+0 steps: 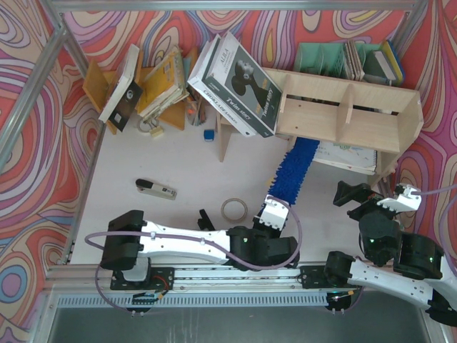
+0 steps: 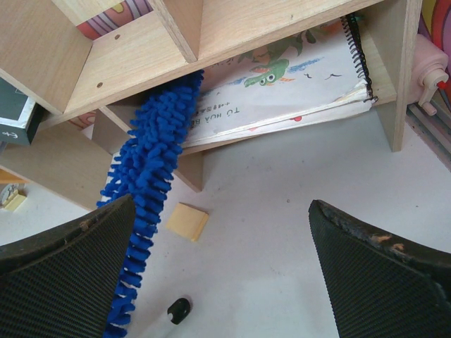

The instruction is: Dust the bookshelf with a duster

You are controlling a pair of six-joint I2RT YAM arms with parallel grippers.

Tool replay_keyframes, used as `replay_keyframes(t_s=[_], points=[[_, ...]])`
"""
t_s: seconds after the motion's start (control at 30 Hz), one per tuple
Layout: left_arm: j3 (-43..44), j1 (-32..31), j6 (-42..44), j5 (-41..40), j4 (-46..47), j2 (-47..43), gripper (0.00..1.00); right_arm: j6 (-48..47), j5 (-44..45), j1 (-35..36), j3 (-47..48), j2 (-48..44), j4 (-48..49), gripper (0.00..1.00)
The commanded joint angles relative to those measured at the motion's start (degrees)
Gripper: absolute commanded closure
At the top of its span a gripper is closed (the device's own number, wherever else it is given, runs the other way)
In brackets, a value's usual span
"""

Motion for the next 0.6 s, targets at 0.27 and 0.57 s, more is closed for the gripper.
replay_keyframes(t_s=[0.27,0.57], points=[[4.80,0.25,8.57,3.58,4.92,3.98,1.00,0.73,1.61,0.33,0.97,0.26,-1.69,0.01],[11.46,-0.48,17.74,11.22,7.80,9.55,1.00,0.92,1.63,0.33,0.97,-0.70,-1.82,0.01]])
